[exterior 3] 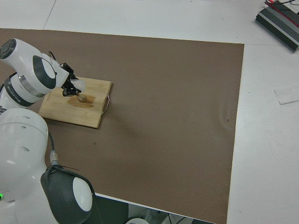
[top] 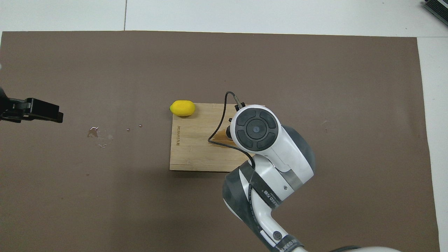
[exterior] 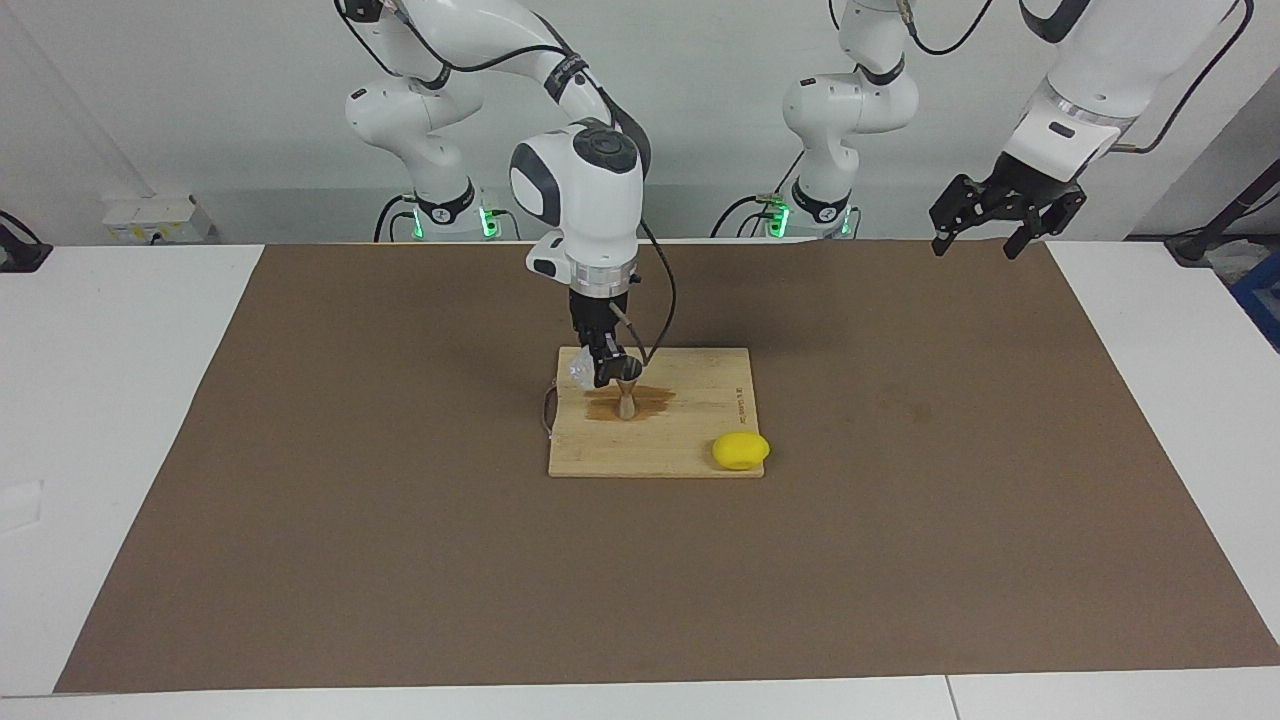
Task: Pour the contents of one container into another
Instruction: 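Tilt the glass with the right gripper to pour into the metal cup, then carry the glass with the right gripper back to its spot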
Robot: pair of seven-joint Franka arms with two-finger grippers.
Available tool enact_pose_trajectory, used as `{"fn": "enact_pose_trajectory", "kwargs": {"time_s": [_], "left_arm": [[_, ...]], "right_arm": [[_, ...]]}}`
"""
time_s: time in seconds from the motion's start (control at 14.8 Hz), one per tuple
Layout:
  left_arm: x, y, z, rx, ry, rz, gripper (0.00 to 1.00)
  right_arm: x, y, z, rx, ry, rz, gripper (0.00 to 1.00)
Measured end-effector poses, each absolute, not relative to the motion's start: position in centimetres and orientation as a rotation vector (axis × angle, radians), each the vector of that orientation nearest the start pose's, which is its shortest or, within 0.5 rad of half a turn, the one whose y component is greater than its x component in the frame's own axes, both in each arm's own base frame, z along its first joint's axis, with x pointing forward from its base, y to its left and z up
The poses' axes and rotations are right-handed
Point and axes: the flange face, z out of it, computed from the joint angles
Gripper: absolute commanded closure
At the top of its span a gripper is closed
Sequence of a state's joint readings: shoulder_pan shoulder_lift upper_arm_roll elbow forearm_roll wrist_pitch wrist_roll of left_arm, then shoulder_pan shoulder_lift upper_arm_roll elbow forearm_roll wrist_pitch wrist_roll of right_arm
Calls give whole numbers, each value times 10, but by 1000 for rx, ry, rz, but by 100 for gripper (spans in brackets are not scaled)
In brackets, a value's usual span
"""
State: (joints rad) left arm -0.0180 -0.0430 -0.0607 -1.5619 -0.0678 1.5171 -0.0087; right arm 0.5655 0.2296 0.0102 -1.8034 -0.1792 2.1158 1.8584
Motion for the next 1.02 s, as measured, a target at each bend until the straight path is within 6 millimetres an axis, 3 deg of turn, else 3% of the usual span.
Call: {"fn": "enact_pose_trajectory", "kwargs": {"time_s": [0.34, 0.68, 0.88, 1.02], "left_arm": [[537, -45, 655, -3206, 104, -21, 0], [542, -53, 648, -3206, 121, -1, 0], [543, -50, 647, -3207, 103, -4, 0], [543, -49, 648, -3208, 82, -8, 0]], "right_arm": [[539, 325, 425, -2521, 1803, -217, 100], [557, 291, 420, -2332, 1965, 51, 100], [569, 257, 410, -2258, 1976, 219, 100], [580, 214, 396, -2185, 1965, 355, 100]]}}
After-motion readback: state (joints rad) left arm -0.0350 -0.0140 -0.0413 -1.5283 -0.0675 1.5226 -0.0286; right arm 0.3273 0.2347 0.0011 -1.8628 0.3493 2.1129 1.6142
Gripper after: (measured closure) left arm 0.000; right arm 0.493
